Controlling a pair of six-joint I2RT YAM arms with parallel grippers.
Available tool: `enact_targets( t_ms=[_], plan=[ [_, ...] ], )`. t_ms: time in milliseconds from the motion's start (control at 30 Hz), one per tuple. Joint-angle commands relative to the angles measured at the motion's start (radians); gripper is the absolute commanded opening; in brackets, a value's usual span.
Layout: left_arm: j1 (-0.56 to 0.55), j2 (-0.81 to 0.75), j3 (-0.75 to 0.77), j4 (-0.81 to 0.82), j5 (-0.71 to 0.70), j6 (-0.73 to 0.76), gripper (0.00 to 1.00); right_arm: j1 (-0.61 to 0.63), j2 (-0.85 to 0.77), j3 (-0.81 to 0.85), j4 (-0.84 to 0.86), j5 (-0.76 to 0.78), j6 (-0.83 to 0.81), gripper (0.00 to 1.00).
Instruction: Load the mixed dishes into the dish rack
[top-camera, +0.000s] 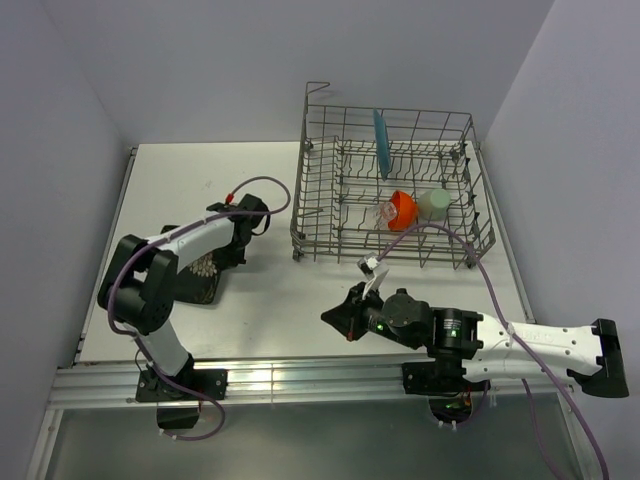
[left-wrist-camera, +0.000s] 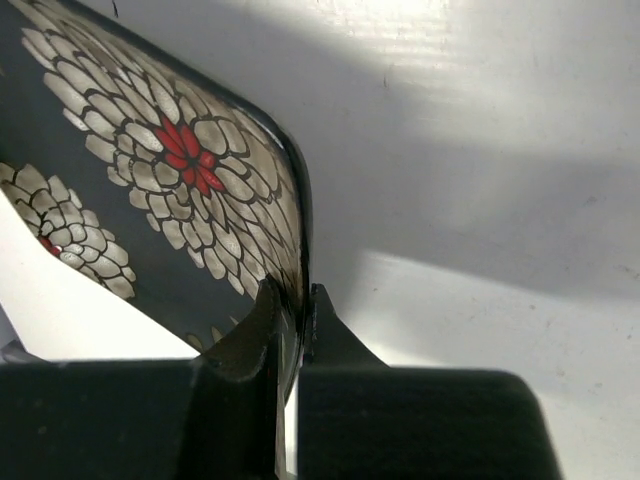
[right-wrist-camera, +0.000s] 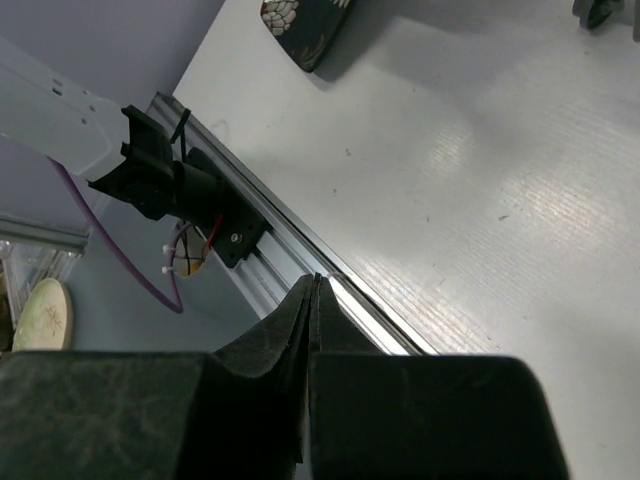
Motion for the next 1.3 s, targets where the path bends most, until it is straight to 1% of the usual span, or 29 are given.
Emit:
enact_targets(
  t_ms=[0, 33, 133, 167, 300, 467, 533, 567, 600, 667, 700, 767, 800, 900, 1000, 1100, 1133, 1200, 1267],
  plan=[
    [-0.008, 0.059, 0.013, 0.161, 0.322, -0.201, 0.00, 0.007, -0.009, -0.007, 0.015, 0.014, 0.053, 0.00],
    [-0.008, 0.077, 0.027, 0.165, 0.351, -0.204, 0.00, 0.010, -0.014, -0.006, 0.010, 0.019, 0.055, 0.00],
    [-0.011, 0.160, 0.103, 0.162, 0.380, -0.210, 0.00, 0.018, -0.032, 0.008, -0.034, 0.048, 0.058, 0.00],
    [-0.012, 0.180, 0.148, 0.153, 0.382, -0.209, 0.00, 0.018, -0.036, 0.014, -0.045, 0.056, 0.056, 0.00],
    [-0.014, 0.287, 0.235, 0.124, 0.376, -0.202, 0.00, 0.022, -0.062, 0.011, -0.068, 0.086, 0.056, 0.00],
    [-0.015, 0.367, 0.338, 0.112, 0.399, -0.196, 0.00, 0.024, -0.075, 0.006, -0.079, 0.105, 0.052, 0.00],
    [-0.011, 0.393, 0.382, 0.090, 0.384, -0.199, 0.12, 0.024, -0.066, 0.011, -0.085, 0.111, 0.041, 0.00],
    [-0.008, 0.398, 0.395, 0.086, 0.367, -0.201, 0.22, 0.024, -0.063, 0.014, -0.086, 0.113, 0.038, 0.00],
    [0.001, 0.401, 0.406, 0.082, 0.365, -0.196, 0.37, 0.024, -0.059, 0.016, -0.088, 0.113, 0.036, 0.00],
    [0.017, 0.403, 0.441, 0.069, 0.361, -0.192, 0.45, 0.024, -0.046, 0.020, -0.085, 0.116, 0.029, 0.00],
    [0.032, 0.398, 0.452, 0.061, 0.342, -0.184, 0.50, 0.024, -0.045, 0.020, -0.083, 0.116, 0.027, 0.00],
    [0.063, 0.372, 0.473, 0.056, 0.331, -0.170, 0.54, 0.025, -0.036, 0.020, -0.076, 0.114, 0.016, 0.00],
    [0.074, 0.363, 0.476, 0.056, 0.327, -0.157, 0.57, 0.024, -0.028, 0.022, -0.073, 0.116, 0.013, 0.00],
    [0.121, 0.320, 0.499, 0.049, 0.334, -0.124, 0.61, 0.024, -0.014, 0.029, -0.068, 0.117, -0.001, 0.00],
    [0.162, 0.279, 0.502, 0.032, 0.316, -0.104, 0.62, 0.024, 0.006, 0.033, -0.053, 0.111, -0.010, 0.00],
    [0.216, 0.213, 0.450, 0.047, 0.305, -0.112, 0.62, 0.024, 0.020, 0.028, -0.030, 0.102, -0.014, 0.00],
    [0.247, 0.172, 0.406, 0.056, 0.296, -0.124, 0.61, 0.024, 0.024, 0.028, -0.027, 0.099, -0.016, 0.00],
    [0.273, 0.122, 0.330, 0.082, 0.294, -0.132, 0.61, 0.024, 0.043, 0.020, -0.004, 0.087, -0.016, 0.00],
    [0.298, 0.036, 0.280, 0.118, 0.305, -0.135, 0.61, 0.024, 0.064, 0.010, 0.024, 0.077, -0.010, 0.00]
  ],
)
